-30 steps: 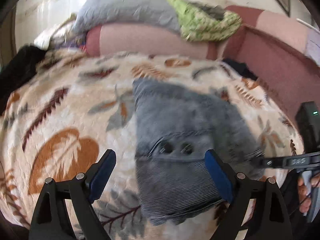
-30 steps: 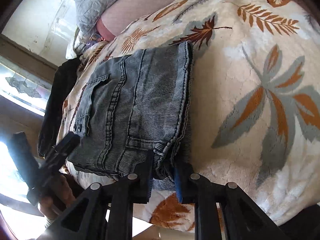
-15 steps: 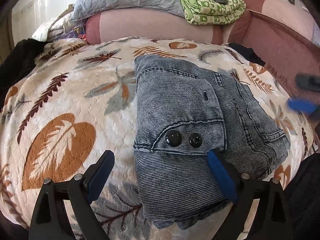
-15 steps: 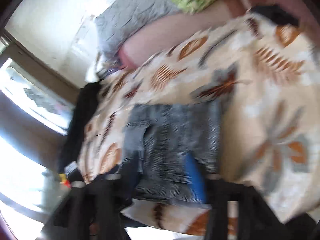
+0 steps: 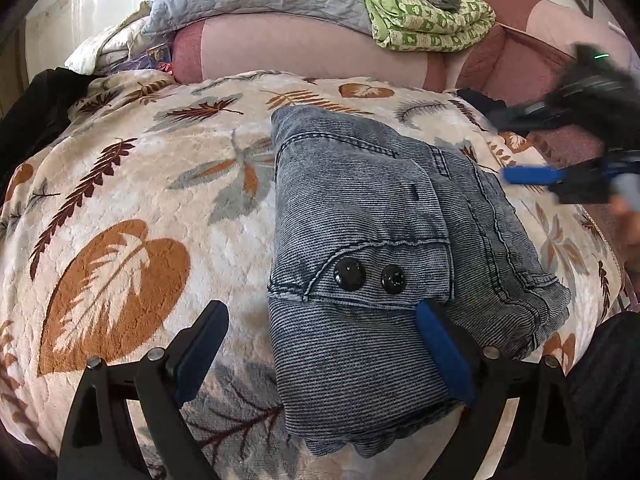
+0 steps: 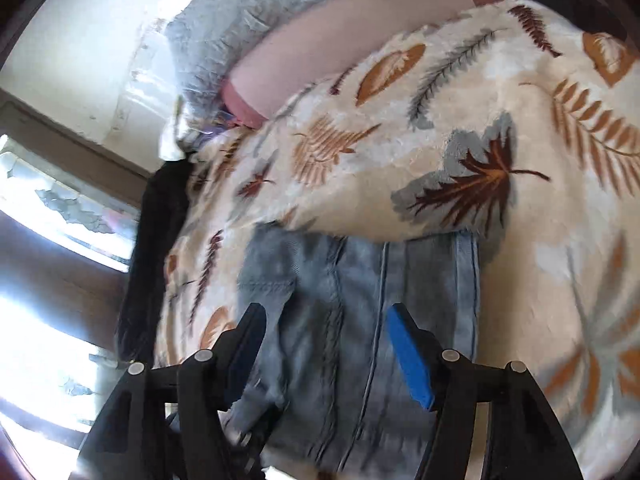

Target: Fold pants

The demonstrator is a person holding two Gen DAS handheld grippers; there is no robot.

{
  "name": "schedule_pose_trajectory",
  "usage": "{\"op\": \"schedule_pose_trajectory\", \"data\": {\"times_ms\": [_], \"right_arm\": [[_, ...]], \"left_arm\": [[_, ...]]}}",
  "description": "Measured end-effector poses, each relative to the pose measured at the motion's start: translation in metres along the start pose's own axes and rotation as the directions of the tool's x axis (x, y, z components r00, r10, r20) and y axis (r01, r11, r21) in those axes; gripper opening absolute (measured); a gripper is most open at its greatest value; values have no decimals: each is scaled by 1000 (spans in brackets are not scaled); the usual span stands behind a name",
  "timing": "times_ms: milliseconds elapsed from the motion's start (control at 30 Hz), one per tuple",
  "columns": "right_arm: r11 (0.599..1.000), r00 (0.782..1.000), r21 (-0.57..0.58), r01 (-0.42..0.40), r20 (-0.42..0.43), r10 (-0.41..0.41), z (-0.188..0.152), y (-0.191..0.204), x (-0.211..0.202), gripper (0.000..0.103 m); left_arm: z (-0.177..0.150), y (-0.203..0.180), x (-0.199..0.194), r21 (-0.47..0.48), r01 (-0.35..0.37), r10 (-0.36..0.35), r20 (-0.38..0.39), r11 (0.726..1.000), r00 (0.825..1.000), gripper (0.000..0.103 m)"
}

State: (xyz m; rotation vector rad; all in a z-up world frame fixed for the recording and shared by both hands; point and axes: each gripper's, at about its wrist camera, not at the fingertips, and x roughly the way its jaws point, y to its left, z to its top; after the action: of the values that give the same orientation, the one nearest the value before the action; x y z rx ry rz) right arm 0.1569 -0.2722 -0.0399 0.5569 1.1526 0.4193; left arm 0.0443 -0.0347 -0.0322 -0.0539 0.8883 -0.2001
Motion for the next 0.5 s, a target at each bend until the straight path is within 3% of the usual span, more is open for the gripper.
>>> {"op": "schedule_pose_trajectory", "data": {"times_ms": [67,133,267,367,500], "right_arm": [[998,998,57,20,-61,-17,0,-20,27,71],[997,1000,83,2,-14,-1,-3,-19,14,71],[1000,999,5,14,35,-14,-23,-5,-20,71],[1000,996,21,-1,88,0,-45,-17,-45,71],[995,994,99,-15,113,3,-75,-54,-67,71]], "left_arm": [[0,-1,0,-1,4,-4,-1,1000,1000,96],[-1,-1,0,0,3,-3,3,1000,1000,96],[-1,4,-2,-26,28,-28,2,999,1000,96],[-1,8,-9,-53,62,-62,16,997,998,95],[1,17,-28,-91,109,-99,108,990,989,95]]}}
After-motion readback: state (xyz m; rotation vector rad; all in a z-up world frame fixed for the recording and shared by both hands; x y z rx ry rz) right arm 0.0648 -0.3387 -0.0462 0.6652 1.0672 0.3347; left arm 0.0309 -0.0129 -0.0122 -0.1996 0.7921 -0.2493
